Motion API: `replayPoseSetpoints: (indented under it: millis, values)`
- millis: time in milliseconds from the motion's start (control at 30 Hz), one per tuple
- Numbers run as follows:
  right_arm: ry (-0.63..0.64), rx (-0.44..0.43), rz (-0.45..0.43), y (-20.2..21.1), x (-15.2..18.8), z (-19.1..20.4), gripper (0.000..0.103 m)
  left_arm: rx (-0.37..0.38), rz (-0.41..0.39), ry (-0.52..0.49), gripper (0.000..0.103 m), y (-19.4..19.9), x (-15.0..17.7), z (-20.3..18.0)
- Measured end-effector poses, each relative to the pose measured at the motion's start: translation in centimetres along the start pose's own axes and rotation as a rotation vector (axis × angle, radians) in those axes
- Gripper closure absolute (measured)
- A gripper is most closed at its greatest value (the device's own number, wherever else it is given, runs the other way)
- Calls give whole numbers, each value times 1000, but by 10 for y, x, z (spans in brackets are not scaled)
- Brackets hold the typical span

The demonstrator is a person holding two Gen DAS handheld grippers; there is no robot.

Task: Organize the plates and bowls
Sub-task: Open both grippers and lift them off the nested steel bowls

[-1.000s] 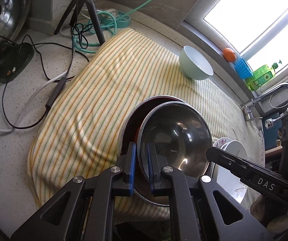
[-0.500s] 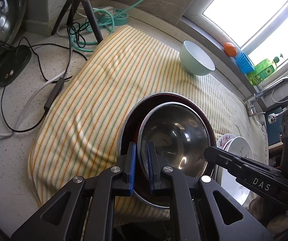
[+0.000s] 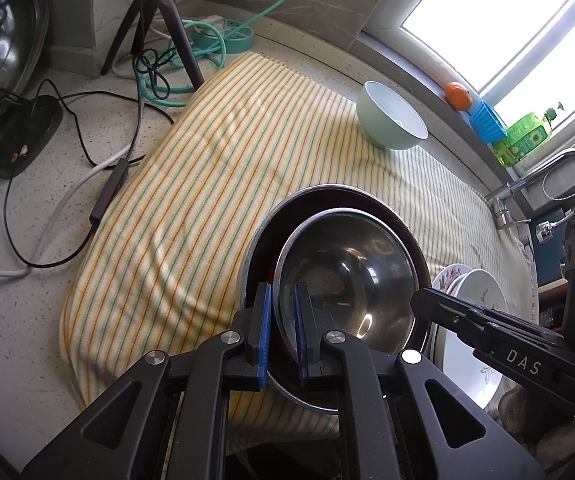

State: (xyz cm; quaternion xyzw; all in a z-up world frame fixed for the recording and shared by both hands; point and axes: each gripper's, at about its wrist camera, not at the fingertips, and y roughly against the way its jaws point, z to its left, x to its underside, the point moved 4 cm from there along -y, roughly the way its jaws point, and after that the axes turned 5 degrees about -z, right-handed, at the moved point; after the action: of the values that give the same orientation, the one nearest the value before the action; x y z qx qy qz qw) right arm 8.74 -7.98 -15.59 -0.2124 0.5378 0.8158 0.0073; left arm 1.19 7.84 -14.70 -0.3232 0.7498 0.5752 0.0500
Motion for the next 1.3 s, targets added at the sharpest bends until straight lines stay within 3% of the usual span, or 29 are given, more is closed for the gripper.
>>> replayPoseSetpoints:
  millis: [633,1167,1300]
  values:
    - [-29,-1,-28,16,-1,-2,95,23,-28,3,94,16,-8,5]
    - [-117,10,-181,72,-36,-21,95,122,-52,-77,93,22,-43,-18]
    - [-148,-1,-216,88,-50,-26,88,158,-42,-110,93,17,-52,-32]
